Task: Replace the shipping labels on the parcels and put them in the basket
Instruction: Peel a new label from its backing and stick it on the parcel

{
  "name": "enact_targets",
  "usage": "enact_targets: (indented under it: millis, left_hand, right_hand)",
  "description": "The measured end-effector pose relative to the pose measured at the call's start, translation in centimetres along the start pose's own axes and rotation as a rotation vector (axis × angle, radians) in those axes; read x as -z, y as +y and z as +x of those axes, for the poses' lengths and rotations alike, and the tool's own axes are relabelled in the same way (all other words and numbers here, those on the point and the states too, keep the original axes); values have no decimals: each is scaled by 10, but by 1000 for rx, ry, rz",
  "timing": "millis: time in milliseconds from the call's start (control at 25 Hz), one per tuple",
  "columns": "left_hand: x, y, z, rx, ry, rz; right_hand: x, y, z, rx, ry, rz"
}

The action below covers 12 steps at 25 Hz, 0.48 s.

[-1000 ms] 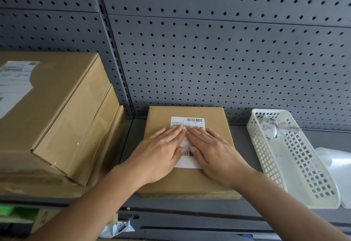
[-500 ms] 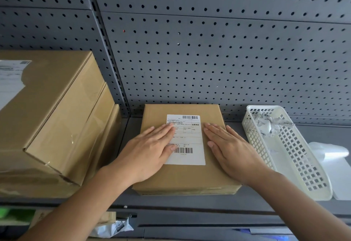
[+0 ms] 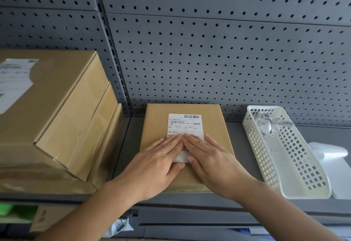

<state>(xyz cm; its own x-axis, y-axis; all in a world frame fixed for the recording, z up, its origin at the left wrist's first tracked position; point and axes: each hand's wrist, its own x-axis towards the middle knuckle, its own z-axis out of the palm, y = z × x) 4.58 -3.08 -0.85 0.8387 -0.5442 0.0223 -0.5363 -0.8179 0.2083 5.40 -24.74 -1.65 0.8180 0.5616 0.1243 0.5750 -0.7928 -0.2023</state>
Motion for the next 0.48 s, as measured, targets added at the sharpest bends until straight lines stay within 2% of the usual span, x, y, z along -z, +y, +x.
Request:
enact_targets:
  millis: [480]
  left_hand:
    - [2,-3,-3,40,-19,20]
  right_hand:
    - [0,10,-16,-49,15,-59]
